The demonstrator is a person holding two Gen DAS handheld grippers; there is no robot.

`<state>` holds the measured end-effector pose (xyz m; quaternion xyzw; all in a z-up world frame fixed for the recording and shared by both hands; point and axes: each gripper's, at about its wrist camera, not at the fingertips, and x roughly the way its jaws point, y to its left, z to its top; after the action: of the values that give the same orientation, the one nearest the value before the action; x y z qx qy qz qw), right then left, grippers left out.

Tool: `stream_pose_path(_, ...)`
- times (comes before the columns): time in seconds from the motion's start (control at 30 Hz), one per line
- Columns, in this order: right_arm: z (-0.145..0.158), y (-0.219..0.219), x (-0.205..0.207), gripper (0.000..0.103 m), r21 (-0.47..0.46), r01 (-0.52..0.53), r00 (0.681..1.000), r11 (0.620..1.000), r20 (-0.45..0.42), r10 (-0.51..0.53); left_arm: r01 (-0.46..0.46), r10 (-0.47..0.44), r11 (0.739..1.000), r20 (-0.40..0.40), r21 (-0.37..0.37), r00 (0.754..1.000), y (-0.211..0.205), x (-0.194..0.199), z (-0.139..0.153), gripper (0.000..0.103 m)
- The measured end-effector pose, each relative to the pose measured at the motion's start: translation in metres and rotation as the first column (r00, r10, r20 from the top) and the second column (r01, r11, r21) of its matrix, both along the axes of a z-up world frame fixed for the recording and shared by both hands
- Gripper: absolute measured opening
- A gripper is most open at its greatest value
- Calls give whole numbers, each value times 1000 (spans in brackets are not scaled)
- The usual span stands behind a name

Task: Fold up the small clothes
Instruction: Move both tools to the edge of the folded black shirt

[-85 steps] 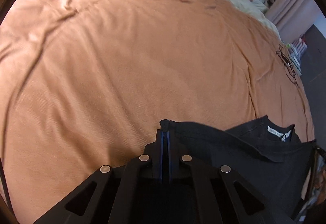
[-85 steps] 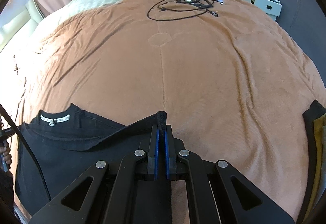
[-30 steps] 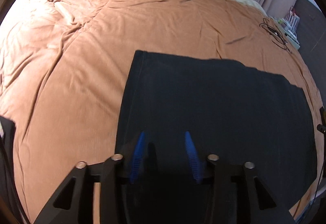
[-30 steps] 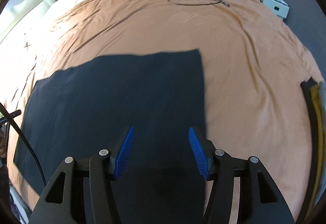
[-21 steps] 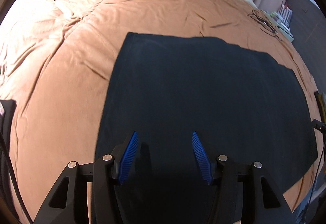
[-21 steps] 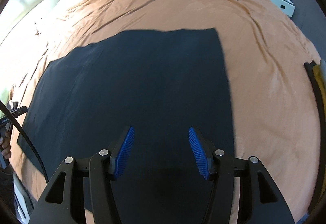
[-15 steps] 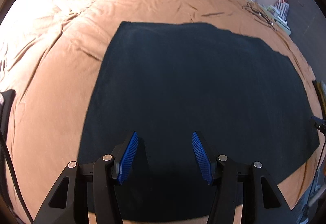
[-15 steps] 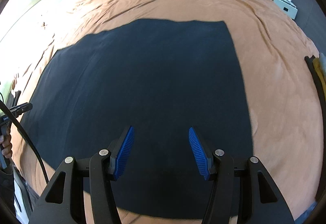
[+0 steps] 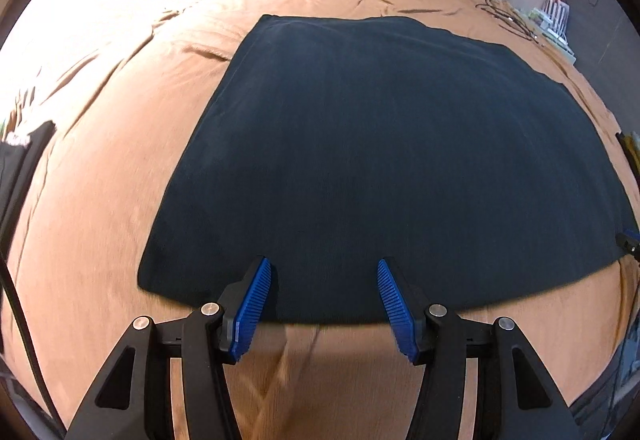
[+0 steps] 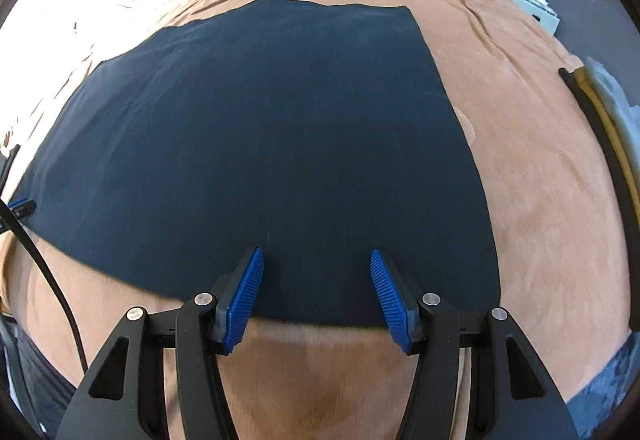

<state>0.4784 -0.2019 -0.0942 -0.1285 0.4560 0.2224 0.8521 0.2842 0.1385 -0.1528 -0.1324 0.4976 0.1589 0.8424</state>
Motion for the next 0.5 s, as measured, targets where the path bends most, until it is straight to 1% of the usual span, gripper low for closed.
stream_pose_path(0.17,0,3,-20,54,-6,33,999,999,0,-33,-5,5,1000,13,-29,1000,0,-18,-1,58)
stream_pose_path(0.27,-1,-1,-35,54,6,57,998,998,-10,-56,0,-1,998,-11,-61,1000,-2,-27,-5,58)
stream_pose_path(0.33,-2,-7,-42,54,7,71,997,997,-32,-71,10,-10,997,2,-75,1000,-2,-38,-1,58)
stream_pose_path(0.37,-3,-8,-47,54,-1,77,996,997,-40,-77,7,-6,995,11,-98,1000,2,-44,2,58)
stream_pose_path(0.43,3,-8,-58,54,-1,79,996,997,-27,-79,-7,12,991,40,-134,999,10,-53,9,57)
stream_pose_path(0.5,12,-8,-69,54,53,78,997,996,-34,-76,-30,40,988,65,-151,997,20,-60,15,57)
